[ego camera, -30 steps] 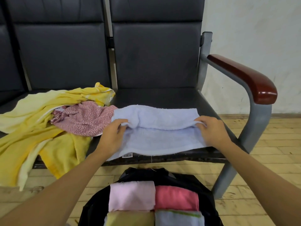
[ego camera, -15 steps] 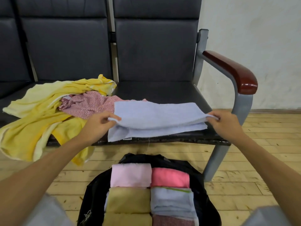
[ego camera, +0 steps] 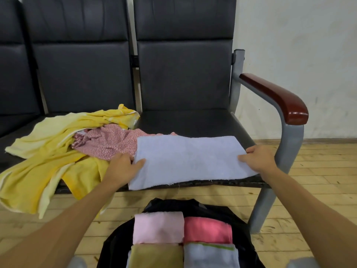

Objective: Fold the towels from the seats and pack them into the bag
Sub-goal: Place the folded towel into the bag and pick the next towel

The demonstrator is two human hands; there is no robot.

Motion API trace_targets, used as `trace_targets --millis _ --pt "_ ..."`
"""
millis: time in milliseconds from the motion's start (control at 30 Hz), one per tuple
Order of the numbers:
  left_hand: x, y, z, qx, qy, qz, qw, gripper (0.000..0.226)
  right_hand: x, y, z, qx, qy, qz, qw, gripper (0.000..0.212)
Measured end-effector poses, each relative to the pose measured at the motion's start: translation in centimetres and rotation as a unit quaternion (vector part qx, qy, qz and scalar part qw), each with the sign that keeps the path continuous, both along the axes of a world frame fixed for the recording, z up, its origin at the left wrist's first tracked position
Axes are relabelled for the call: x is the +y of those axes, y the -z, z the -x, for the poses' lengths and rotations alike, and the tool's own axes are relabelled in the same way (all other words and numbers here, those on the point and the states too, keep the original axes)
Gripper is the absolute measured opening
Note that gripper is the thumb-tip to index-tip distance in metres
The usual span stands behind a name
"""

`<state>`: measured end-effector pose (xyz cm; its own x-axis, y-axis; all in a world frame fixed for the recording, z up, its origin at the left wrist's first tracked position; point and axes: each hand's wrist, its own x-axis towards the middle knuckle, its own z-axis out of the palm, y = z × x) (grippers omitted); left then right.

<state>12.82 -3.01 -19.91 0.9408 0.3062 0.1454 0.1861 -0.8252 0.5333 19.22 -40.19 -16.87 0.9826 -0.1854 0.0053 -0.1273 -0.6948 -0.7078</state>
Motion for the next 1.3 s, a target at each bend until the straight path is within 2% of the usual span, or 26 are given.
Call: trace_targets --millis 67,167,300,367,467,567,633,733,833,967,1033,1100,1167,1300 --pt "-0.7 -0.4 -0.4 0.040 -0.009 0.005 0.999 0.049 0.4 -0.1 -0.5 0.040 0.027 -0.057 0.997 0.028" --pt "-1.7 -0.7 -0.7 0.077 -0.010 0.009 0.997 0.032 0.6 -0.5 -1.2 0.104 0.046 -0.138 0.984 0.049" --pt "-2.6 -1.4 -0.5 0.030 -0.020 0.179 0.983 0.026 0.1 -0.9 -1.4 0.171 0.043 -0.172 0.969 0.065" --pt "-2.9 -2.2 -0.2 0.023 -0.052 0.281 0.958 0.025 0.0 -0.7 -1.4 0.168 0.035 -0.175 0.969 0.056" --pt "-3.4 -3.6 0.7 0.069 -0.105 0.438 0.890 0.017 0.3 -0.7 -0.9 0.115 0.027 -0.166 0.979 0.038" --pt "-3.2 -4.6 1.5 0.111 -0.122 0.524 0.835 0.010 0.3 -0.4 -0.6 0.102 0.015 -0.203 0.974 0.041" --pt "-2.8 -4.9 2.0 0.117 -0.122 0.528 0.832 0.017 -0.2 0.1 -1.2 0.115 0.017 -0.252 0.961 0.047" --pt "-3.1 -5.0 2.3 0.084 -0.115 0.522 0.841 0.022 -0.1 -0.7 -0.6 0.156 0.030 -0.313 0.936 0.030" --pt "-4.2 -6.1 2.2 0.046 -0.095 0.507 0.855 0.015 -0.7 -0.8 0.1 0.186 0.025 -0.315 0.930 0.023" --pt "-7.0 -9.5 0.8 -0.001 -0.071 0.460 0.885 0.013 -0.8 -0.6 0.9 0.154 0.038 -0.271 0.950 0.009" --pt "-9.4 -10.8 -0.1 -0.002 -0.041 0.443 0.895 0.011 -0.8 -0.8 1.2 0.144 0.036 -0.280 0.948 0.008" --pt "-12.2 -11.4 -0.8 0.009 -0.014 0.456 0.890 0.016 -0.9 -0.8 1.3 0.139 0.038 -0.305 0.941 0.007" --pt "-15.5 -11.6 -1.4 0.032 0.017 0.447 0.894 0.015 -1.2 -0.6 1.2 0.141 0.042 -0.336 0.930 0.015" --pt "-21.6 -10.1 -2.1 0.073 0.074 0.343 0.934 0.020 -1.7 -0.3 1.0 0.148 0.030 -0.354 0.923 0.016"
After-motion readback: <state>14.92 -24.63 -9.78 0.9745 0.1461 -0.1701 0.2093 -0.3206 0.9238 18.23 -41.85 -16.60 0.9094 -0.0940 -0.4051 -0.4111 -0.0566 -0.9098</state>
